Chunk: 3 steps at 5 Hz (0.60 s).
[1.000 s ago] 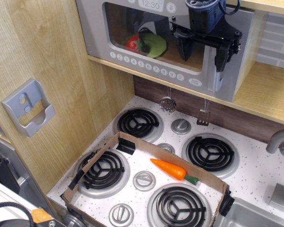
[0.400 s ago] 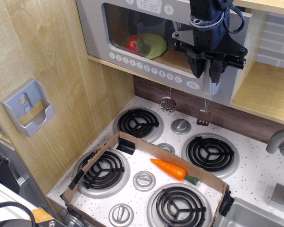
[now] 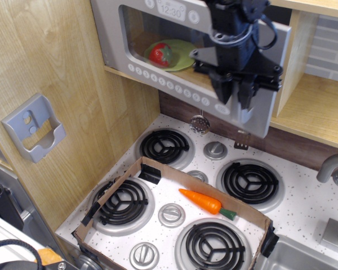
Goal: Open microwave
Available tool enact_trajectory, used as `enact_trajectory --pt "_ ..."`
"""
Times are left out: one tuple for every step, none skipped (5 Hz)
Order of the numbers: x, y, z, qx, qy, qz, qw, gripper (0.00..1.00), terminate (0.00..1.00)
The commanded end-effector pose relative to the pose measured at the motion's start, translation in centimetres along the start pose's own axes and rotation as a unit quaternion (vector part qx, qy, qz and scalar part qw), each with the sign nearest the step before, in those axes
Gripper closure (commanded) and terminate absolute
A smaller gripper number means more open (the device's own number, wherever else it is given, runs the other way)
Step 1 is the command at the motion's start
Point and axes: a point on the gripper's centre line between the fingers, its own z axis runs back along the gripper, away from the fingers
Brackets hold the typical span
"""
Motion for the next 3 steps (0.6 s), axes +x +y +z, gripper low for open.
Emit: enact_trajectory --pt "-3.9 0.1 1.2 0.03 -0.021 0.103 0.994 0.0 0.0" --pt "-8.1 -1.9 -0.6 0.003 -0.06 0.192 0.9796 0.0 0.0" --pt "-8.0 -5.3 -1.0 -0.013 -0.059 0.203 0.9772 0.0 0.0"
